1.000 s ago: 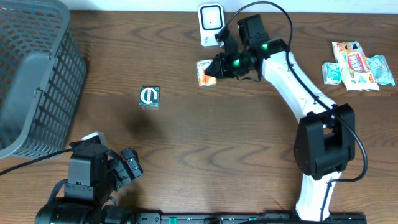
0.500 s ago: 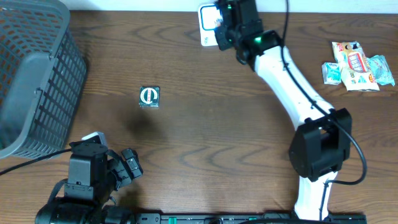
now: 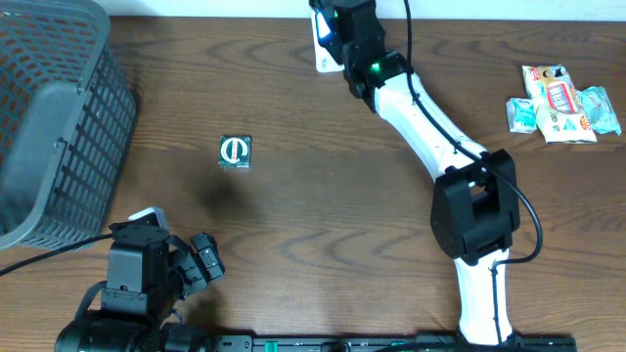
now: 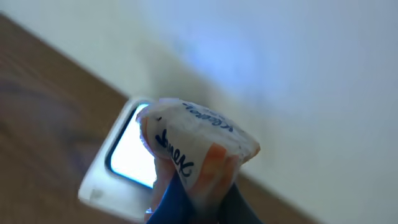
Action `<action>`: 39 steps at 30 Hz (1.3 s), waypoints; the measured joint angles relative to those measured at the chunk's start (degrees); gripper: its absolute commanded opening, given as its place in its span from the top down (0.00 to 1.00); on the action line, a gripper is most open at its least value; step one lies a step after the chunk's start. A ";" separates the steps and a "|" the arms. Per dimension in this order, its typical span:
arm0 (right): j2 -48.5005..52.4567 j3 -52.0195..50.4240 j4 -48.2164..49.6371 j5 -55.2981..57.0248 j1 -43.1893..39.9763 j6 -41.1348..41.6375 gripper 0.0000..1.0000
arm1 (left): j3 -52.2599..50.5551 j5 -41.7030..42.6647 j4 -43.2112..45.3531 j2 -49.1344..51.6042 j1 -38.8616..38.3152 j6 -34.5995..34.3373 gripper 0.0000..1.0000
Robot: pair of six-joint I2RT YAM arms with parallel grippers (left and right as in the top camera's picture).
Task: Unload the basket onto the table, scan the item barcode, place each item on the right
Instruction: 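Carry the orange pack left and hold it against the scanner face, then carry the orange pack right to the top-right corner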
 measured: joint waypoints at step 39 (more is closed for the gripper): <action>12.96 2.19 13.42 2.01 0.04 -34.38 0.99 | 0.00 0.02 0.00 0.00 0.00 0.00 0.03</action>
